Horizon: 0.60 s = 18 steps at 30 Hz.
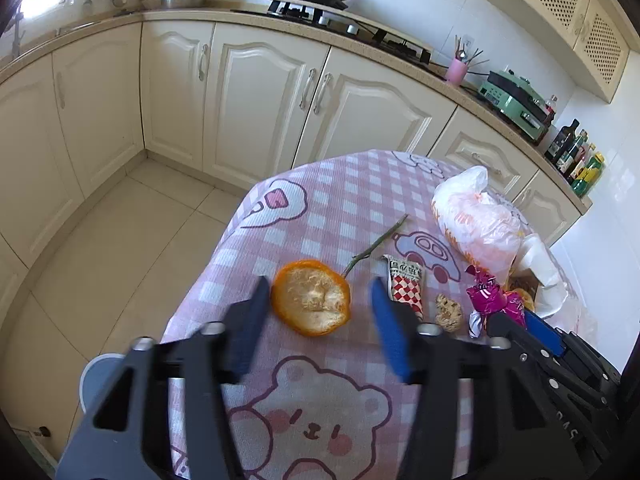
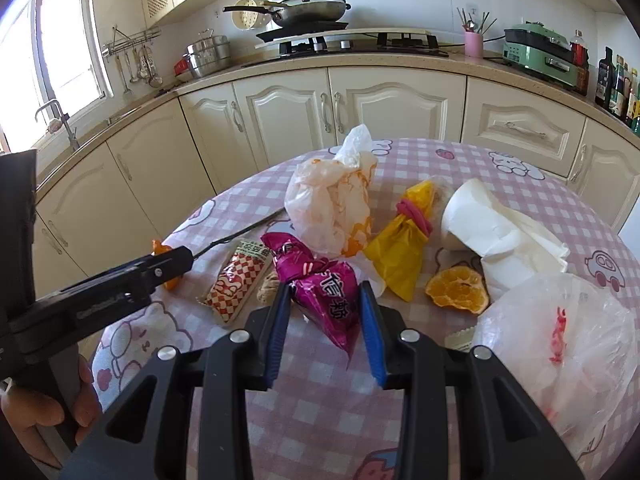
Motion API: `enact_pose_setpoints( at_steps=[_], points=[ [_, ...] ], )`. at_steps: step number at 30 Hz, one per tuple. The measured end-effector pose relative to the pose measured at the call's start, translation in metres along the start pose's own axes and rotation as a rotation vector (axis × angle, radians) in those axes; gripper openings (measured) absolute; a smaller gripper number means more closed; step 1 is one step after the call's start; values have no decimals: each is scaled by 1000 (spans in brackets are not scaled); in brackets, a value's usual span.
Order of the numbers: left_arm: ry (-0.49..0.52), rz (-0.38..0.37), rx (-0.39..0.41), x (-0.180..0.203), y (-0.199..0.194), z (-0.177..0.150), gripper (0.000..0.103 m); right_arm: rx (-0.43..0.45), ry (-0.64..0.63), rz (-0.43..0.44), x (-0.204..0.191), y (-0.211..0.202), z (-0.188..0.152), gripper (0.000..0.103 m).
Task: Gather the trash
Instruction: 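Grasp the orange peel with the left tool while the right tool grasps the pink candy wrapper, then drop the orange peel into the blue bin with the left tool while the right tool drops the pink wrapper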
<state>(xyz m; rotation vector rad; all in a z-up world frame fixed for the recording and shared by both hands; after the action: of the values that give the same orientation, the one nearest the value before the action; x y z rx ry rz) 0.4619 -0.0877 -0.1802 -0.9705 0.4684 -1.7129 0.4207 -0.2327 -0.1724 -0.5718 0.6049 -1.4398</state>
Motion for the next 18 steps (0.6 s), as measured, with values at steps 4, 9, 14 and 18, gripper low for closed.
enact_pose_setpoints(
  at_steps=[4,9,14,18],
  points=[
    [17,10,20,0,-7,-2,30,5,-11,18,-3,-2,0,34],
    [23,22,51,-4,-29,-6,29,19,-18,43,-10,-9,0,34],
    [18,33,95,-10,-62,-10,29,54,-32,59,-22,-25,2,34],
    [9,49,124,-20,-87,-15,29,68,-45,77,-38,-39,-1,34]
  ],
)
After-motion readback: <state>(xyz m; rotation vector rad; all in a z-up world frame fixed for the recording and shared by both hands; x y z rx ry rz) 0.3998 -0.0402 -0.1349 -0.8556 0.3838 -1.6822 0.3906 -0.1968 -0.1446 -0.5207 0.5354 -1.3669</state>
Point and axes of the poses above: each gripper's, at about its wrist camera, not at the fingertips, and y roughly the way its jaws point, x to its right, z to its top, the point moved 3 cm from there along y, roughly the way its jaws point, and after that the axes turned 8 degrees about -y, right-handed, at the moved point
